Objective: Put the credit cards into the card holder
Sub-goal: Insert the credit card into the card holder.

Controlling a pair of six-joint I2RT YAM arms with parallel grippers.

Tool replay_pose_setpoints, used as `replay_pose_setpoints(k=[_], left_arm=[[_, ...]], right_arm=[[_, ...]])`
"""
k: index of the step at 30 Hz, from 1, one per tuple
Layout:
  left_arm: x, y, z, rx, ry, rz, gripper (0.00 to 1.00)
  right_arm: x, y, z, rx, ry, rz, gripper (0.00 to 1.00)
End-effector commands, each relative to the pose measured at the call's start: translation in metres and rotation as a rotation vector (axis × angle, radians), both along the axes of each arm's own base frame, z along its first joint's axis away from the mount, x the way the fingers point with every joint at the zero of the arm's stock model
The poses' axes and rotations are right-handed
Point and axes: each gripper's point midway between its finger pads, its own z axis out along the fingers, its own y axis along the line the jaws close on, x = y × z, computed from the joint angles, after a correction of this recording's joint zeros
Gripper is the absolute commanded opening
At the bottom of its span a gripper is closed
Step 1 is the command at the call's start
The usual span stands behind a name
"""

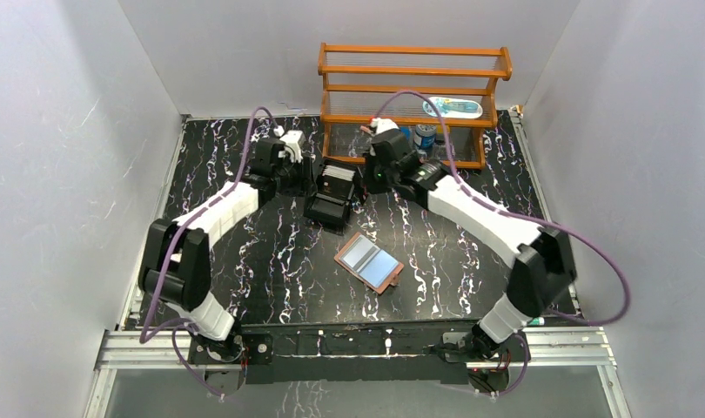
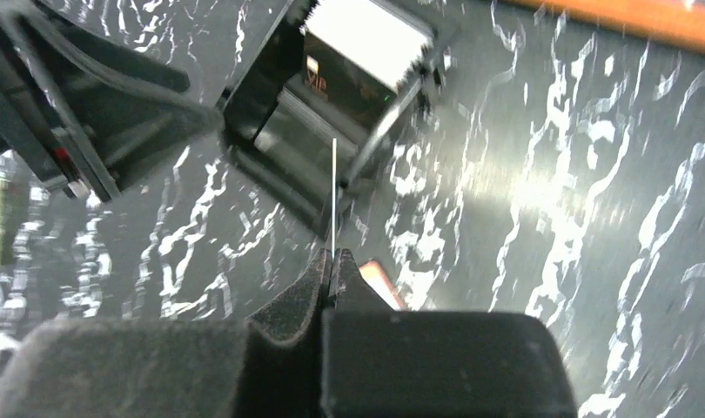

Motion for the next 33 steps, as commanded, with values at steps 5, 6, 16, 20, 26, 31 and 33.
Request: replay_pose_setpoints(k=[5, 6, 16, 20, 26, 31, 33], left_arm=[[-0.037, -0.011, 0.075, -0.139, -0.012, -0.060, 0.48], [-0.047, -0.014, 0.077, -0.157, 0.004, -0.074, 0.47], [-0.131, -0.052, 0.040, -0.205, 0.167, -0.159, 0.46], [-0.147, -0.066, 0.024, -0.208, 0.198, -0.172, 0.45], [-0.161, -0.071, -0.013, -0.179, 0.235, -0.172, 0.48], [-0.170, -0.074, -0.037, -0.152, 0.259, -0.173, 0.45], [-0.170, -0.073, -0.045, -0.127, 0.262, -0.168, 0.45]], right_arm=[[-0.072, -0.045, -0.009, 0.282, 0.310, -0.390, 0.00], [-0.078, -0.049, -0.014, 0.291, 0.336, -0.415, 0.00], [-0.125, -0.040, -0.067, 0.440, 0.398, -0.228, 0.00], [-0.139, -0.042, -0.090, 0.422, 0.447, -0.192, 0.00], [-0.144, -0.049, -0.122, 0.330, 0.475, -0.172, 0.00], [-0.137, -0.065, -0.137, 0.280, 0.481, -0.185, 0.00], [-0.132, -0.071, -0.140, 0.281, 0.478, -0.182, 0.00]])
